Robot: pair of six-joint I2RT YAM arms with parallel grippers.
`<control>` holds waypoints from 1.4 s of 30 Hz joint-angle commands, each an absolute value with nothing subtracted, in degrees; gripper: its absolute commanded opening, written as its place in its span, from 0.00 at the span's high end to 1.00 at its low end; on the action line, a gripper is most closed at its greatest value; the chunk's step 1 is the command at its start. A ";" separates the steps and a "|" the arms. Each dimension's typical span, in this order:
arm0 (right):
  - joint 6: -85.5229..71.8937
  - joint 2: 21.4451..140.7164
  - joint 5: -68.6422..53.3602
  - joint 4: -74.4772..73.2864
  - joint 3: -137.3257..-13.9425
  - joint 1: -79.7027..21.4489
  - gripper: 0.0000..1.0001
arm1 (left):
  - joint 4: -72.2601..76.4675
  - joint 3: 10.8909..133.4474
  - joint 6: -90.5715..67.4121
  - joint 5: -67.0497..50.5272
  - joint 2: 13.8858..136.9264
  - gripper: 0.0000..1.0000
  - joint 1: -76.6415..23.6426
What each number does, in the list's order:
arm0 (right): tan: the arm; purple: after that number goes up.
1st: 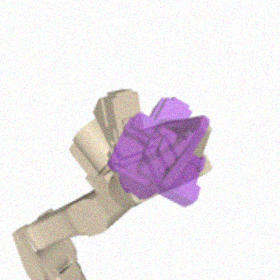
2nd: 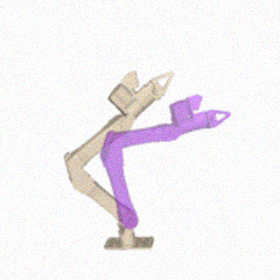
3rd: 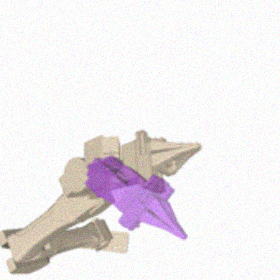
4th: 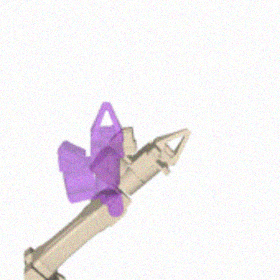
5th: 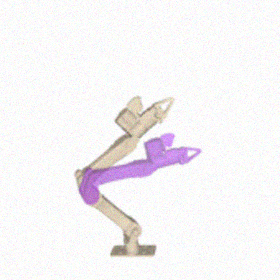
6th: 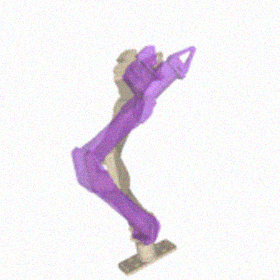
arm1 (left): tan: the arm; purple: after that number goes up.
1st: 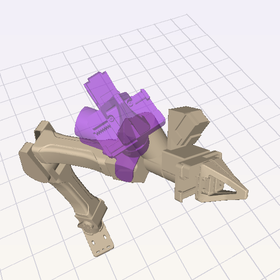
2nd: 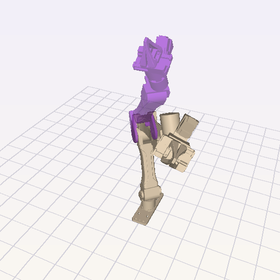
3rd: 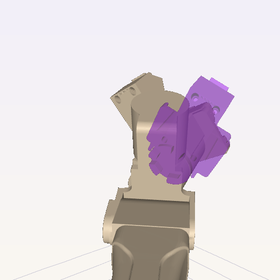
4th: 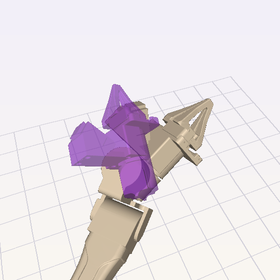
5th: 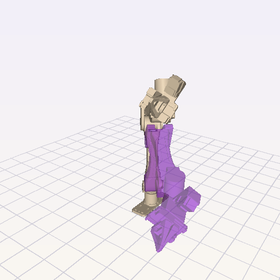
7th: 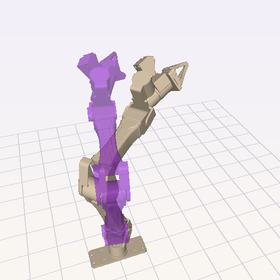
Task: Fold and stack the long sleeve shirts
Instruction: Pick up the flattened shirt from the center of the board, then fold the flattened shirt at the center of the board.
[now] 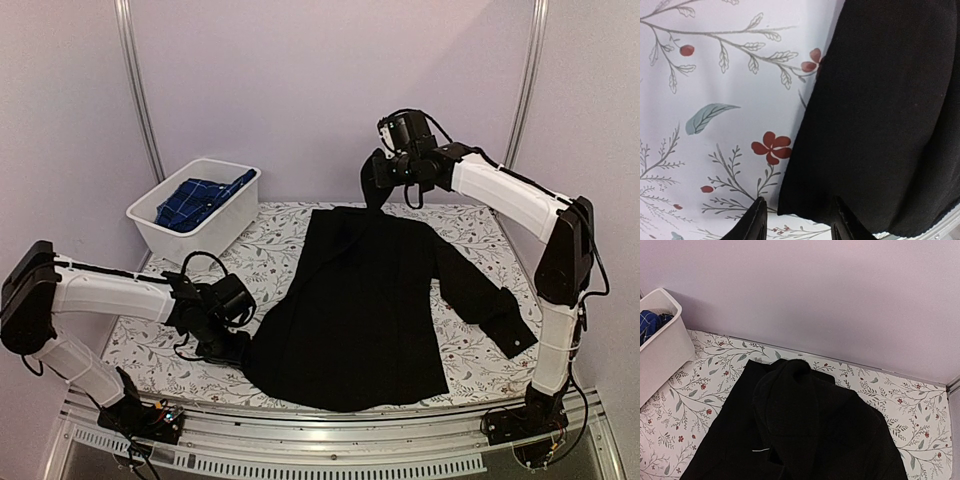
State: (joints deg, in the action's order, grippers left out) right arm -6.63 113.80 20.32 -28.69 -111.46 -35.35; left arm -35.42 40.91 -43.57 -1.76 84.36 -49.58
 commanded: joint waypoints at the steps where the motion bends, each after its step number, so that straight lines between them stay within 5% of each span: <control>1: -7.36 110.77 19.73 -27.51 -110.10 -35.79 1.00 | -32.89 40.09 -44.53 -0.87 87.92 0.62 -51.12; 10: -7.00 109.86 20.56 -27.33 -108.96 -35.96 1.00 | -34.69 40.97 -45.49 -0.20 87.45 1.00 -52.95; 20: -3.82 109.80 24.85 -26.73 -111.78 -35.95 1.00 | -42.96 49.44 -42.03 5.79 81.81 1.00 -53.04; 42: 7.84 105.73 39.25 -17.18 -110.51 -35.30 1.00 | -42.58 68.09 -26.02 -8.30 90.51 1.00 -58.73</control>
State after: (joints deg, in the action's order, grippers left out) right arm 5.69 107.55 35.24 -19.68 -110.19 -35.59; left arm -43.38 65.76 -30.81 -3.18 87.26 -57.41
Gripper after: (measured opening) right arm 0.007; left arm 0.003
